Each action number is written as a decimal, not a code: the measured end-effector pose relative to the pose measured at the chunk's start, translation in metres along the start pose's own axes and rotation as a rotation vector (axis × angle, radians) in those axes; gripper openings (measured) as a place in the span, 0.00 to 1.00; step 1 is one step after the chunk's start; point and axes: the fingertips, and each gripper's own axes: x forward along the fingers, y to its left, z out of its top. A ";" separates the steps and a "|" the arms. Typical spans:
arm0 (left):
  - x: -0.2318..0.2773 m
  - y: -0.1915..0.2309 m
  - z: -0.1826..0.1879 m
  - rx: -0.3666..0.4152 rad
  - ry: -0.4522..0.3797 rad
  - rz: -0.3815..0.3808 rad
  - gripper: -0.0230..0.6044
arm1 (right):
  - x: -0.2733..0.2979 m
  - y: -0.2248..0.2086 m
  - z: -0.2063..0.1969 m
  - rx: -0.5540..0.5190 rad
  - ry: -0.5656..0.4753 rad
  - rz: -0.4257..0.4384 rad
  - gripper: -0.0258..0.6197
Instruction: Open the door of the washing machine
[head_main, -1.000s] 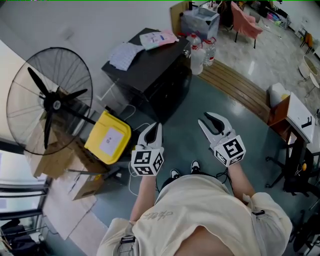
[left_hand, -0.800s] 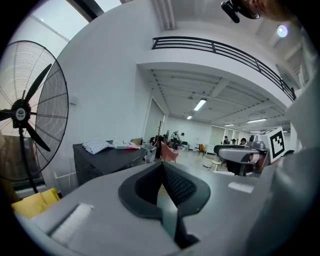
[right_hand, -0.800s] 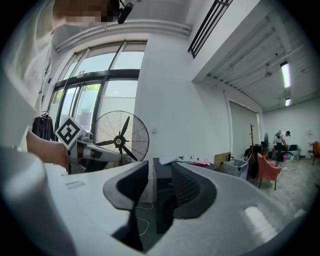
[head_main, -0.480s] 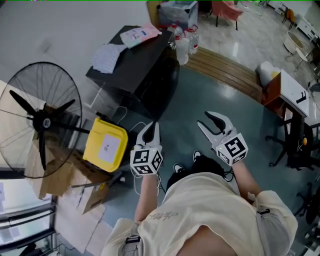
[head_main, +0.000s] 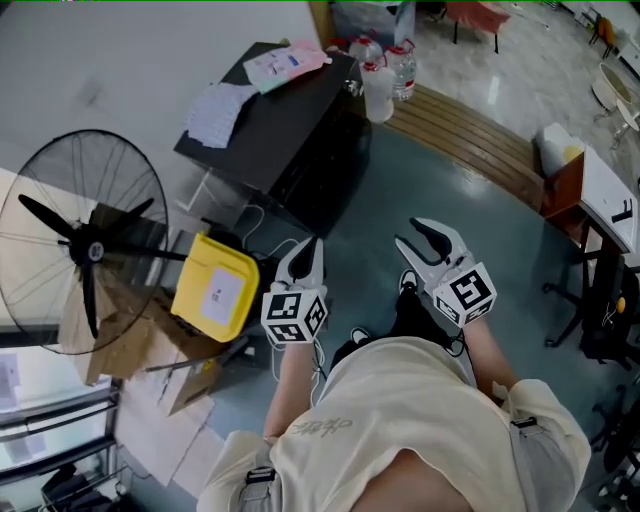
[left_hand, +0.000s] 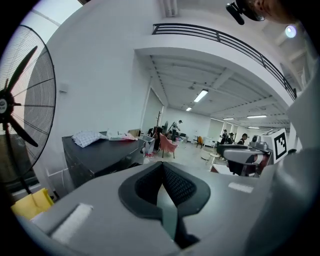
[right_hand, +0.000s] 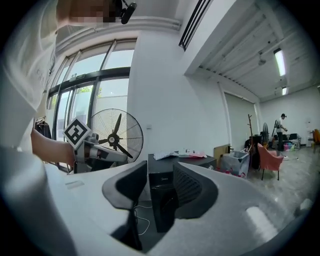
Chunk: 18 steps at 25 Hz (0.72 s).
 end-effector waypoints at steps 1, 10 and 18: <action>0.009 0.000 0.005 0.005 0.002 0.013 0.07 | 0.005 -0.011 0.002 -0.001 -0.008 0.014 0.30; 0.091 -0.012 0.043 -0.016 -0.005 0.108 0.07 | 0.039 -0.110 0.014 -0.035 -0.012 0.122 0.30; 0.109 0.000 0.045 -0.042 0.033 0.225 0.07 | 0.066 -0.152 0.009 -0.008 -0.005 0.215 0.30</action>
